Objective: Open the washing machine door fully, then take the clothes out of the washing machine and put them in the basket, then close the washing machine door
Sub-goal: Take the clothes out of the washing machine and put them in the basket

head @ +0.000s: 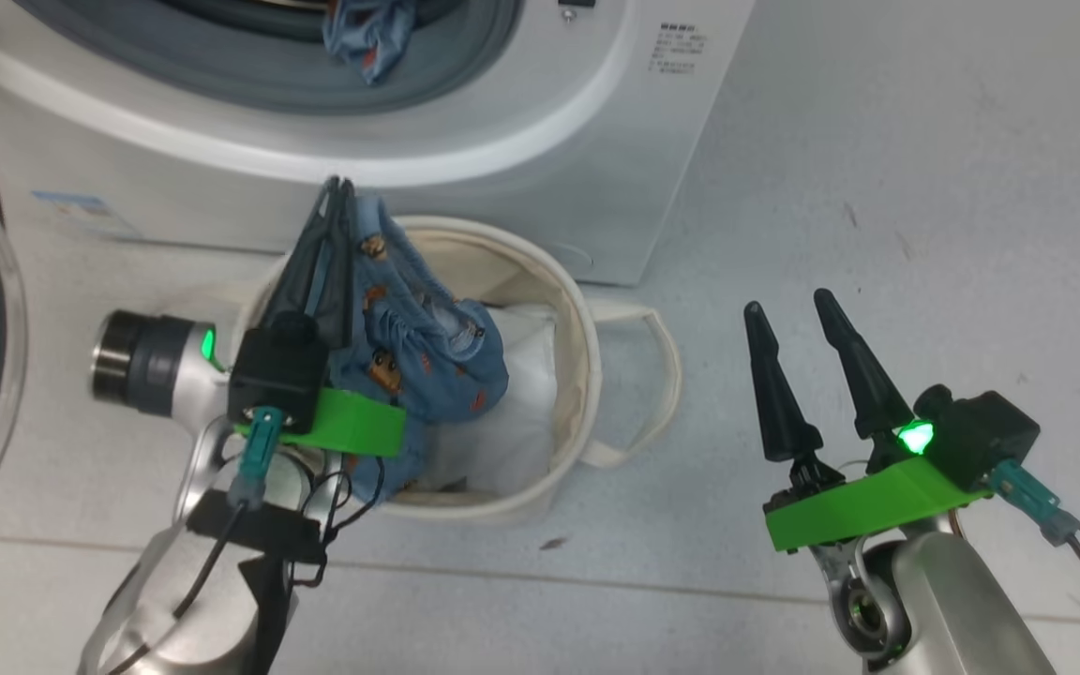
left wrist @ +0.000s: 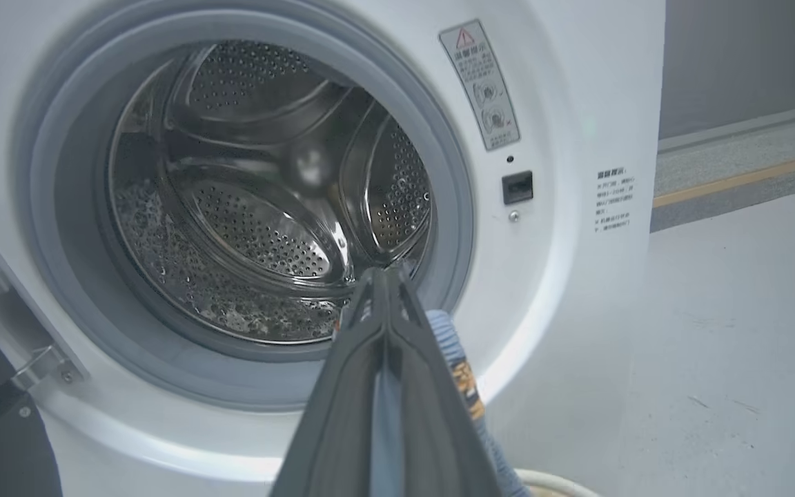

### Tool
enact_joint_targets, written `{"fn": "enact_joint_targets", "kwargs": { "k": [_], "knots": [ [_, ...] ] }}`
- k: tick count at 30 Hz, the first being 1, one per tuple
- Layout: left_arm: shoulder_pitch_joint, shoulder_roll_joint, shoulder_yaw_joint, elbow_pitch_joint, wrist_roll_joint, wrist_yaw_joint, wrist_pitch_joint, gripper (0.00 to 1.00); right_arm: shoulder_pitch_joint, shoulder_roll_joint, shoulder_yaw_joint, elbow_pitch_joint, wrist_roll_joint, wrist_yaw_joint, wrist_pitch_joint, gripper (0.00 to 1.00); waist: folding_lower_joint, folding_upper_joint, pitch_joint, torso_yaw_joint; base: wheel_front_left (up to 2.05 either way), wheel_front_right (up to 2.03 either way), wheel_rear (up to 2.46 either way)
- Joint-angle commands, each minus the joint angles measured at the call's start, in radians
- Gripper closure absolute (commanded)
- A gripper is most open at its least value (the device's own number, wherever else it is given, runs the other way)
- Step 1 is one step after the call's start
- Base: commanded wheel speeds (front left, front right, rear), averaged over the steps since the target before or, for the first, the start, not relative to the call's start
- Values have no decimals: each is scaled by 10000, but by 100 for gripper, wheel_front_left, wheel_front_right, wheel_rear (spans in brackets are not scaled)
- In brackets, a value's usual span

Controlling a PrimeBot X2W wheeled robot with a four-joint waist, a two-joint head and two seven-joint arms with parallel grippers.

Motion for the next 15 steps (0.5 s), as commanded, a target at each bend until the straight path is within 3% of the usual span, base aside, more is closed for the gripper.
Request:
{"fn": "enact_joint_targets", "kwargs": {
  "k": [1,15],
  "knots": [
    [-358,113,269,-79,-31,-58,-45,100,-237,49,218,-369,4,6,-120,0,1,-1,250,-32,0,0,0],
    [-1602,-714,579,4205,-367,-649,-45,100,-777,49,243,-772,-88,6,-120,0,1,-1,1917,-483,0,0,0]
  ]
}}
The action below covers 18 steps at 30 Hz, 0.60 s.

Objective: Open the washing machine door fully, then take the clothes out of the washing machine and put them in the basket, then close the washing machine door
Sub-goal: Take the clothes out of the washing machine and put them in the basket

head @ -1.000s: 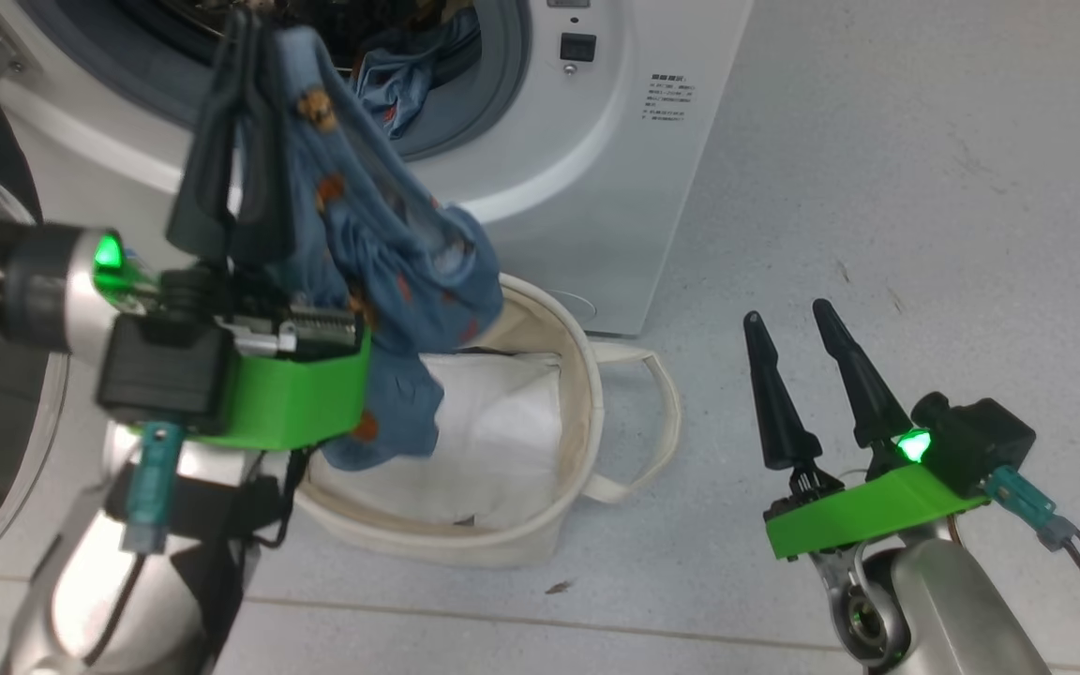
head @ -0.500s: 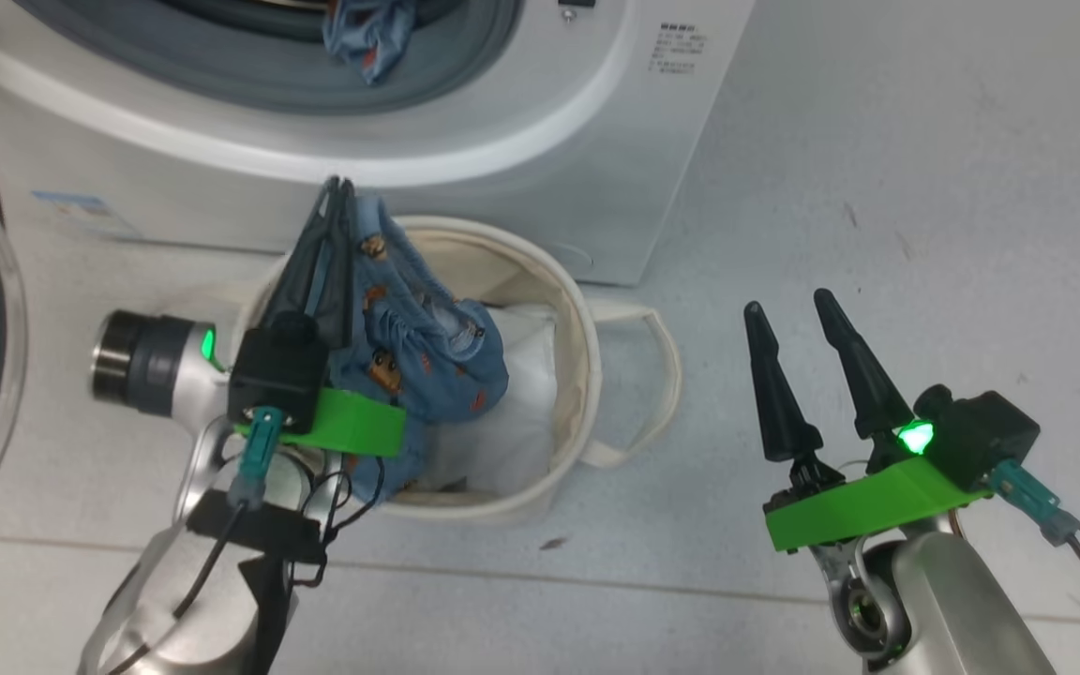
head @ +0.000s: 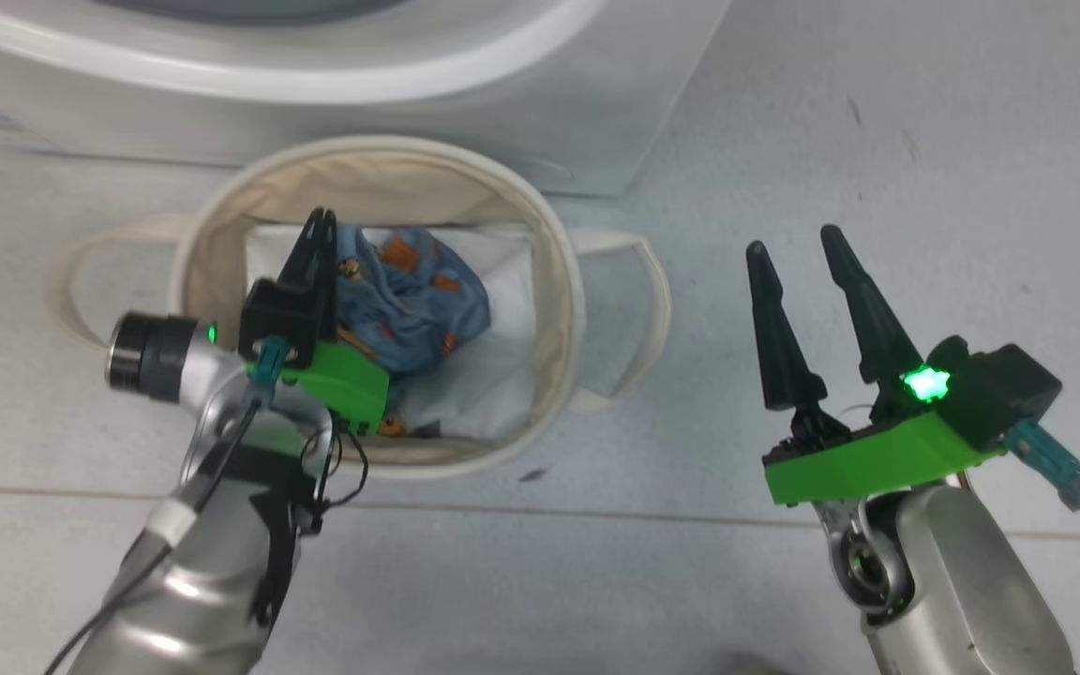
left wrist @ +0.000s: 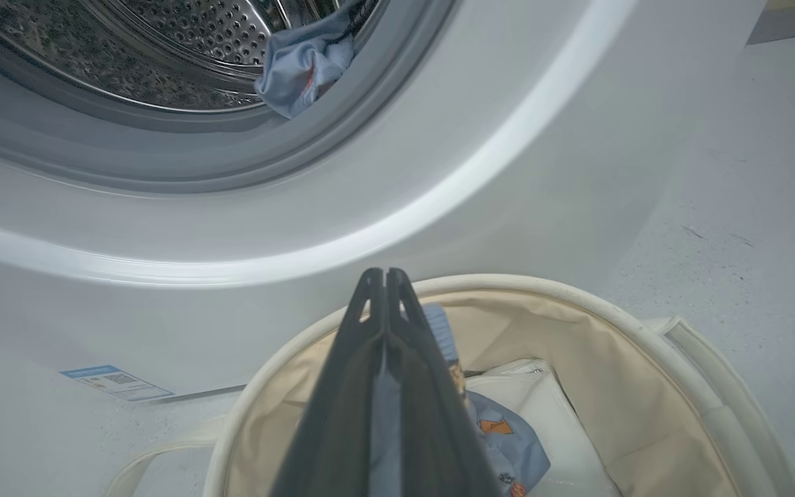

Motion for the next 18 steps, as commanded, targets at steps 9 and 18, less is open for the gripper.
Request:
{"fn": "enact_joint_targets", "kwargs": {
  "k": [9,18],
  "knots": [
    [-929,67,319,1541,265,-170,-49,100,-355,51,235,-543,153,6,-122,0,0,-1,1034,-659,0,0,0],
    [-1036,37,502,1902,181,-422,-49,0,-380,51,184,-545,132,6,-122,0,0,-1,991,-636,0,0,0]
  ]
}}
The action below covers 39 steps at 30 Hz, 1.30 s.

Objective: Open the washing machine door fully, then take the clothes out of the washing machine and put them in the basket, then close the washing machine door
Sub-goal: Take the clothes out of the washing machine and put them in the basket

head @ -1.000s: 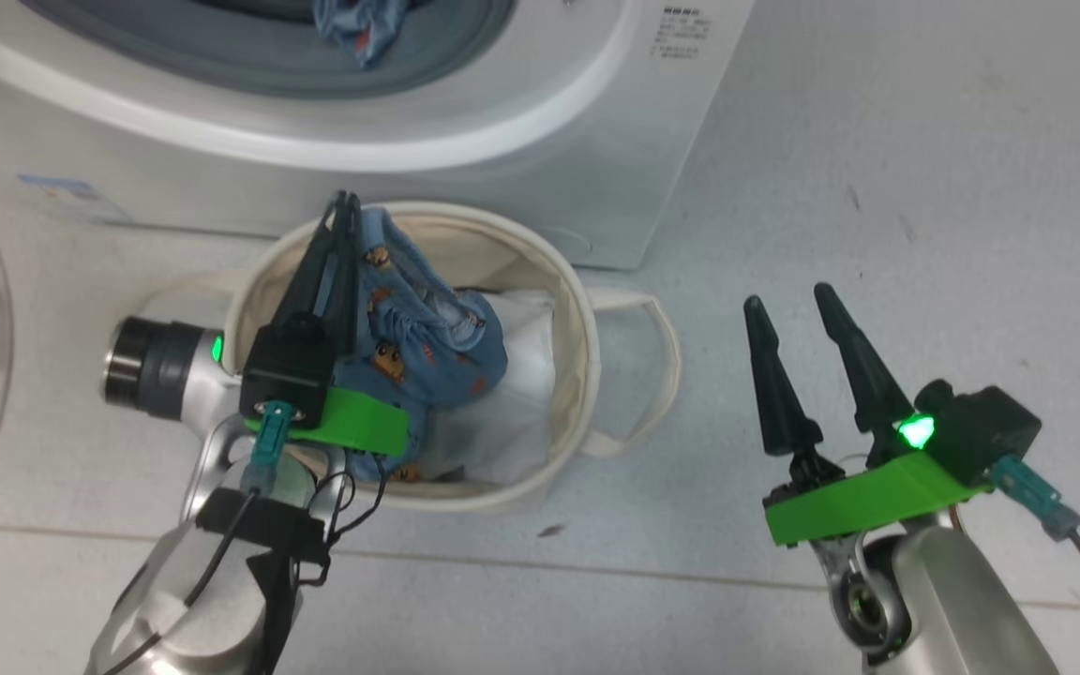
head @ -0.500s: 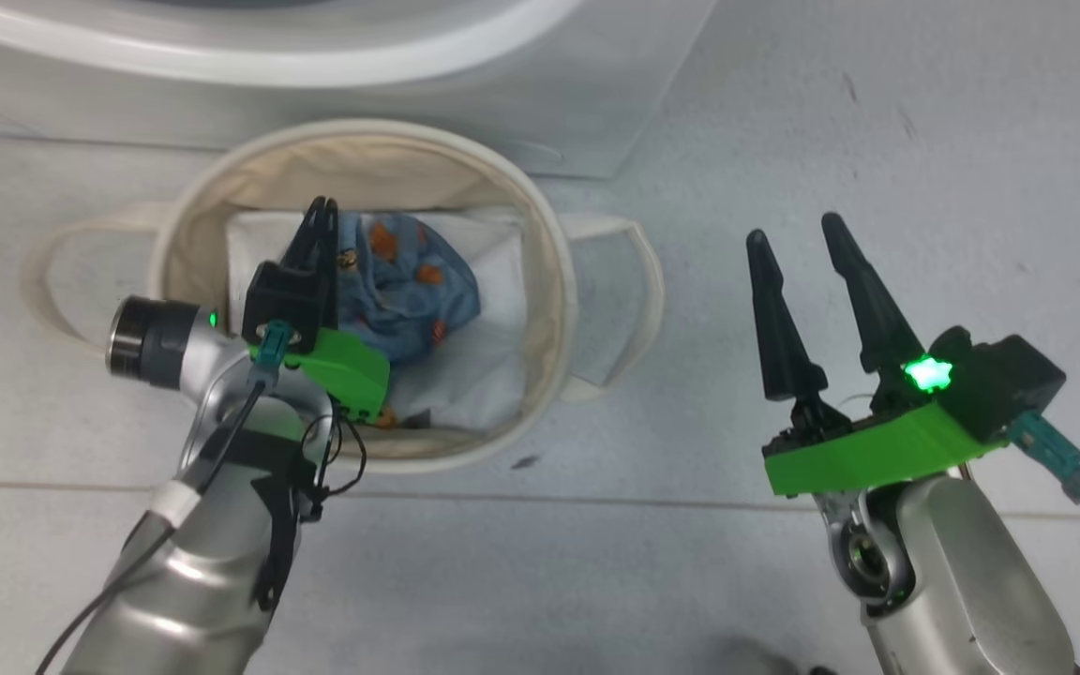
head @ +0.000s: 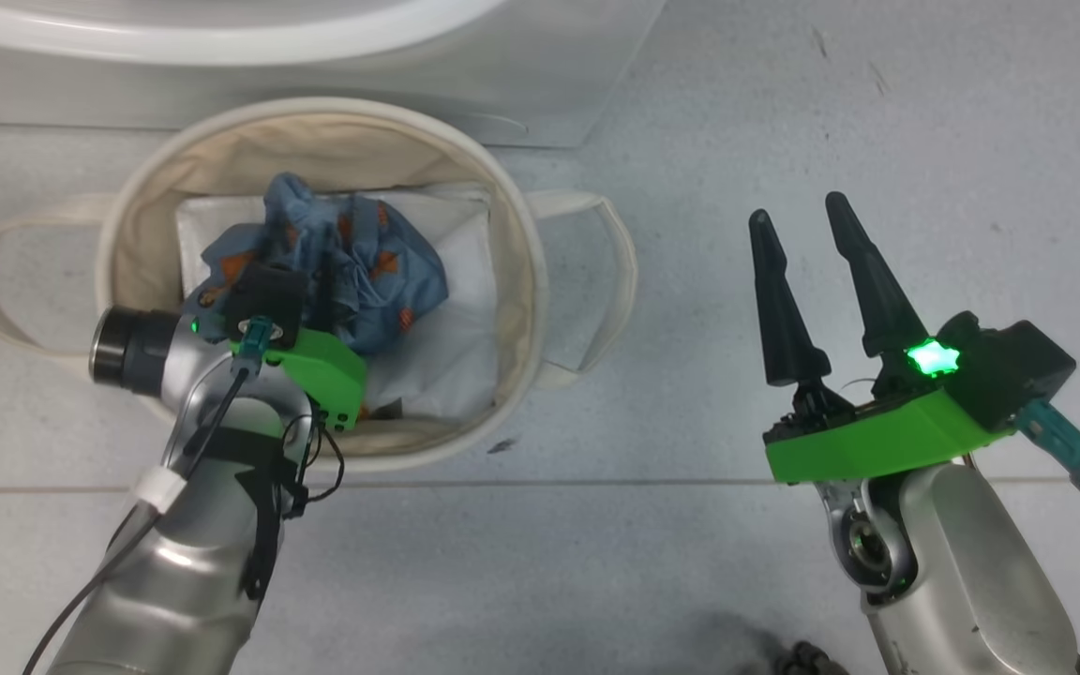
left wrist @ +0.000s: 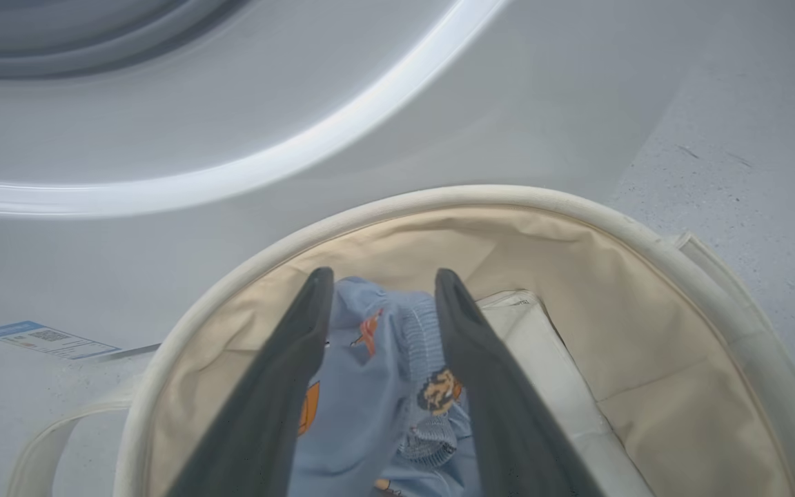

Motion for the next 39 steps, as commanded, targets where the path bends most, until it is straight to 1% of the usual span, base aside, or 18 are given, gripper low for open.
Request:
{"fn": "enact_joint_targets", "kwargs": {
  "k": [1,4,8,12,20,27,32,36,39],
  "knots": [
    [-4,210,322,-259,5,66,-47,0,34,51,175,-302,24,6,-120,0,0,0,-138,88,0,0,0],
    [142,173,301,-556,82,56,-47,0,65,51,168,-230,-20,6,-120,0,0,0,-400,241,0,0,0],
    [562,165,387,-1406,104,73,-47,0,133,51,224,-107,-73,6,-120,0,0,0,-876,468,0,0,0],
    [1362,206,676,-2868,82,179,-47,0,271,51,255,44,-97,6,-120,0,0,0,-1609,797,0,0,0],
    [2896,260,1067,-5488,169,284,-47,0,548,51,210,97,-117,6,-120,0,0,0,-2628,1223,0,0,0],
    [4174,205,1273,-7144,211,359,-47,0,898,51,-31,63,-174,6,-120,0,0,0,-3206,1465,0,0,0],
    [4773,207,1290,-7709,291,358,-47,0,1088,51,-23,71,-174,6,-120,0,0,0,-3440,1532,0,0,0],
    [5310,181,1453,-7844,292,517,-47,0,1250,51,16,75,-107,6,-120,0,0,0,-3608,1540,0,0,0],
    [5617,100,1507,-7927,146,433,-47,0,1374,51,-12,118,-85,6,-120,0,0,0,-3698,1552,0,0,0]
  ]
}}
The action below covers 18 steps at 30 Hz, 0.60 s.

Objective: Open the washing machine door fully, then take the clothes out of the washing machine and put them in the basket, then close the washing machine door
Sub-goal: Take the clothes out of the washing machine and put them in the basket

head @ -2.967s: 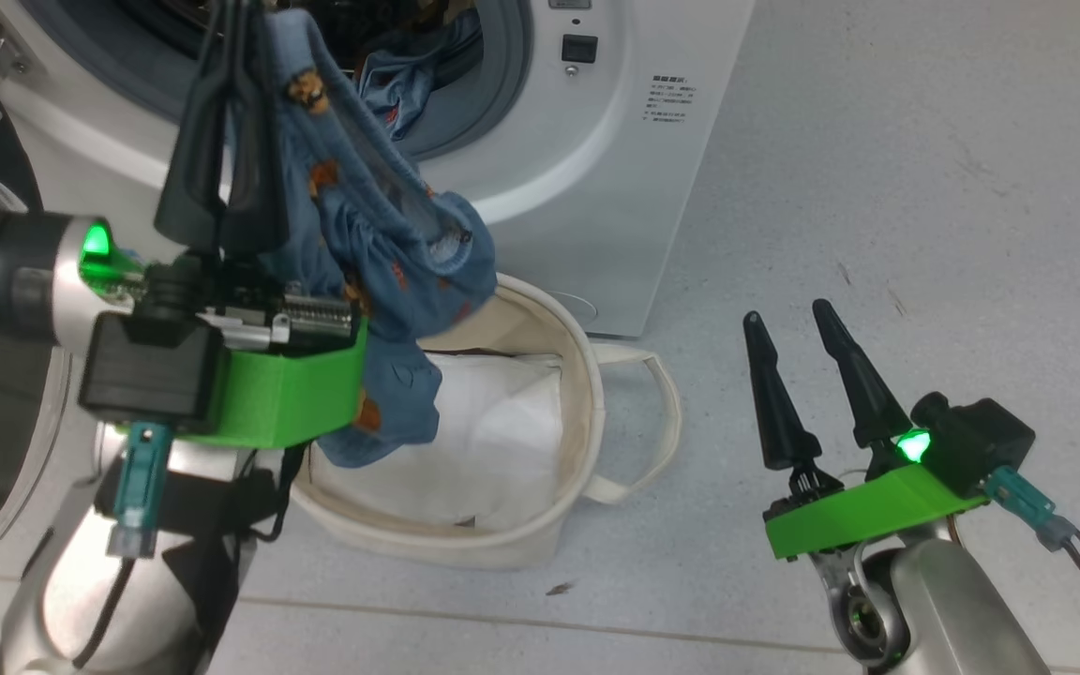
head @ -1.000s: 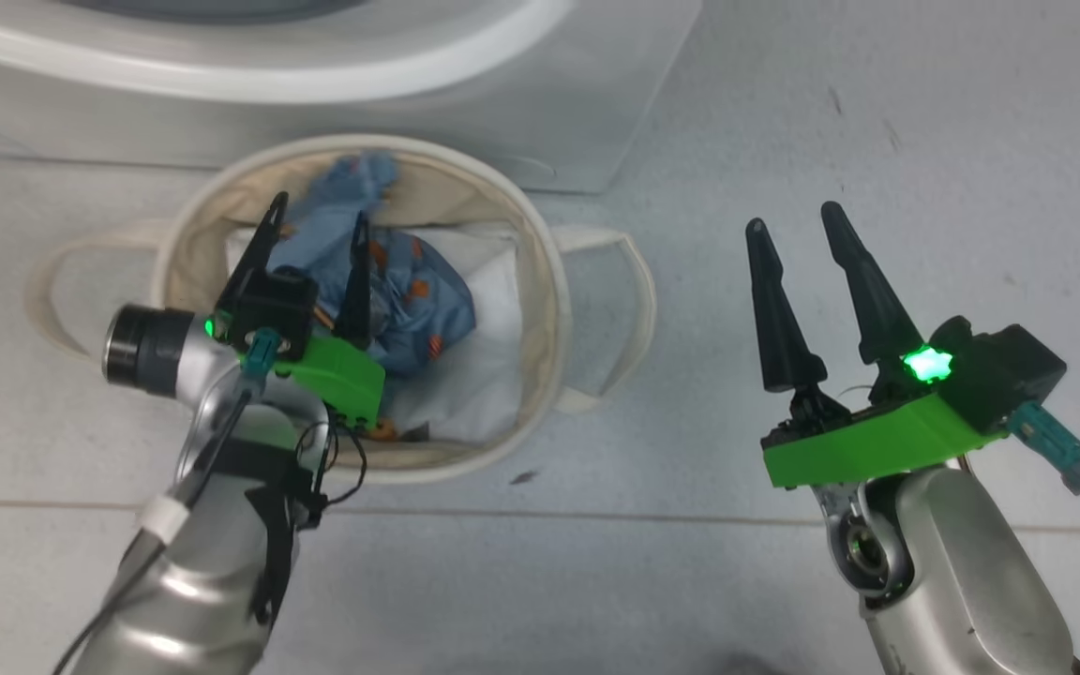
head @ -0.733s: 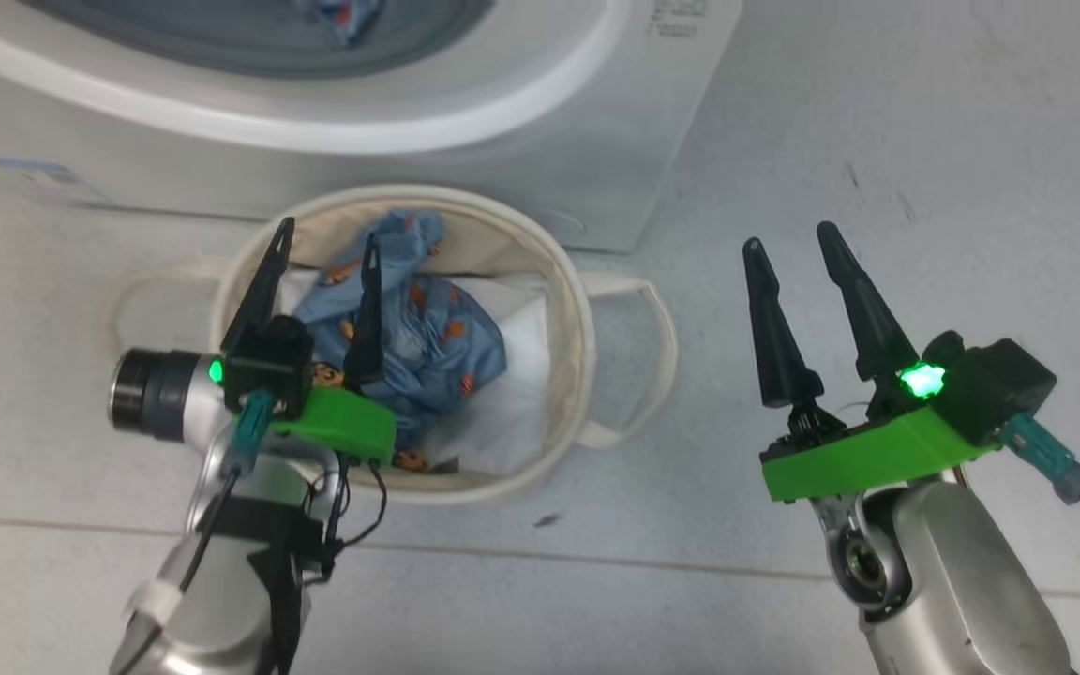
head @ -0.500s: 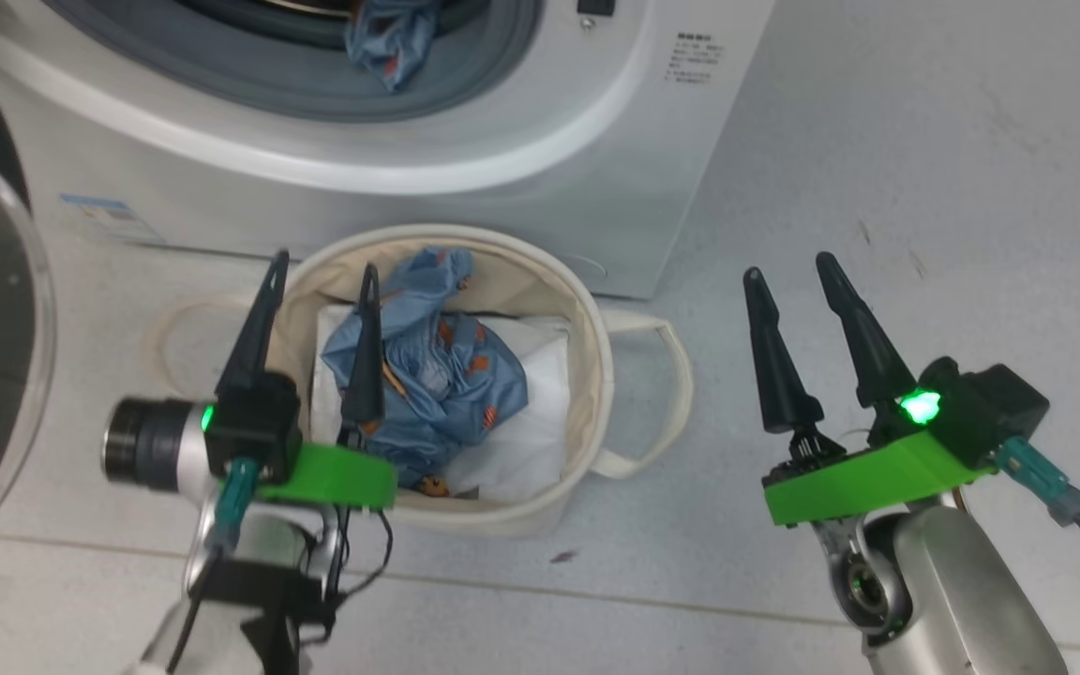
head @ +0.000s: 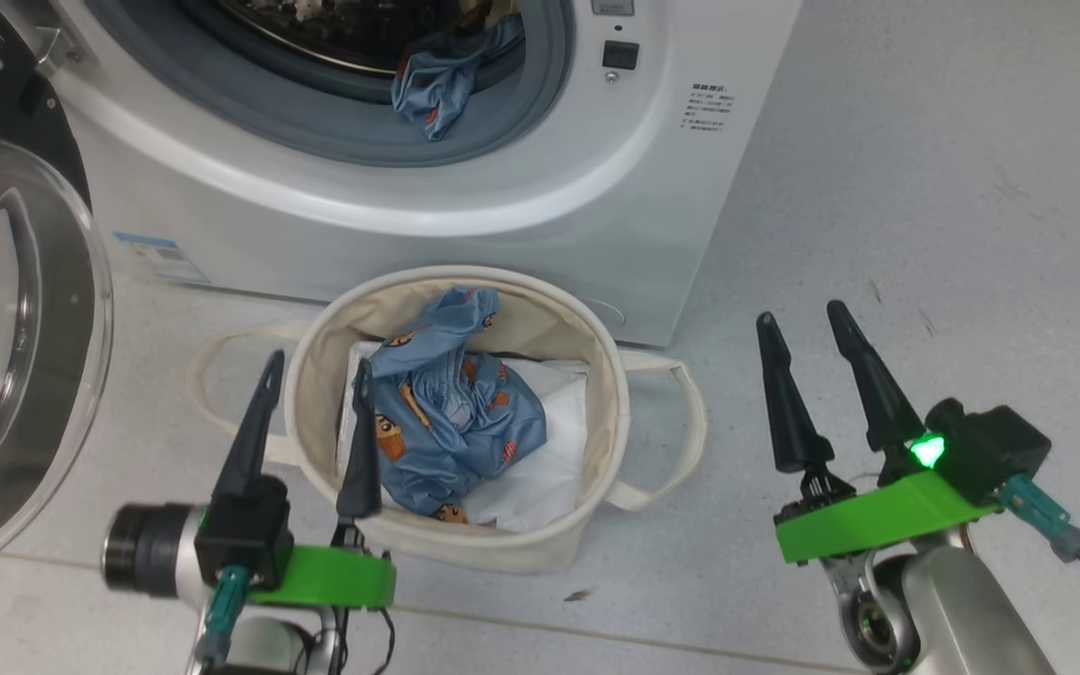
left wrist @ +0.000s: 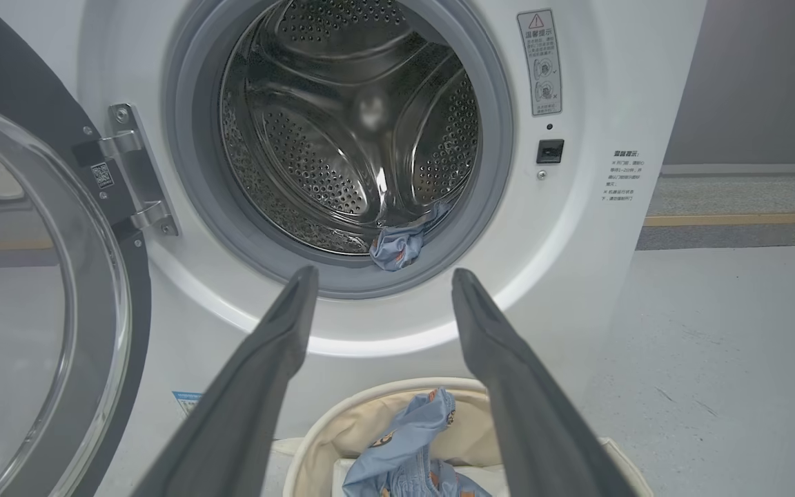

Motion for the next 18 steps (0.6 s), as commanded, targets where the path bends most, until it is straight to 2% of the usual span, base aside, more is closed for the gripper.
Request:
{"fn": "enact_joint_targets", "kwargs": {
  "k": [1,7,18],
  "knots": [
    [-90,66,363,-418,-42,-18,-47,0,19,53,213,-294,30,6,-122,0,0,-1,-17,-3,0,0,0],
    [259,-127,635,-254,-407,-221,-47,0,117,53,226,-239,87,6,-122,0,0,-1,-136,-51,0,0,0],
    [354,-296,882,168,-436,-495,-47,0,190,53,287,-254,210,6,-122,0,0,-1,-250,-150,0,0,0]
  ]
}}
